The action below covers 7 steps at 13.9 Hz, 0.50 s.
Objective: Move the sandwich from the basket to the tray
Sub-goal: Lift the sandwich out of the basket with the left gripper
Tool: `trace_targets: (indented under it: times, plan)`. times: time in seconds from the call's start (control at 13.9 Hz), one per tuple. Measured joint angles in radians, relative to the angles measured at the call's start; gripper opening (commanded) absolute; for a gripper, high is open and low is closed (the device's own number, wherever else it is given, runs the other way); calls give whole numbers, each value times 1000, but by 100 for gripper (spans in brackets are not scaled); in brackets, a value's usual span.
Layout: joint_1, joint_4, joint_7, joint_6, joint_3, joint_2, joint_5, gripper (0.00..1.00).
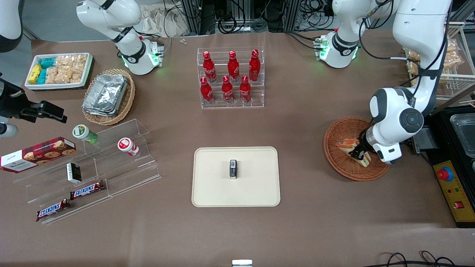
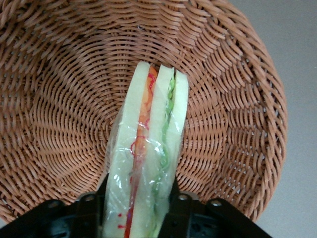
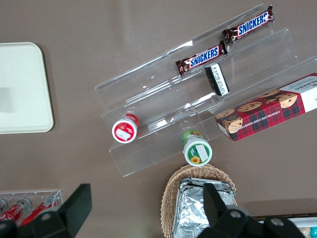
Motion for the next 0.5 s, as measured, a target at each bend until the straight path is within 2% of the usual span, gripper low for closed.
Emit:
trace_targets:
  times: [0.29, 0.5]
  plan:
    - [0, 5, 28, -12, 0, -29, 1, 0]
    - [3, 37, 115, -145, 4, -130, 2, 0]
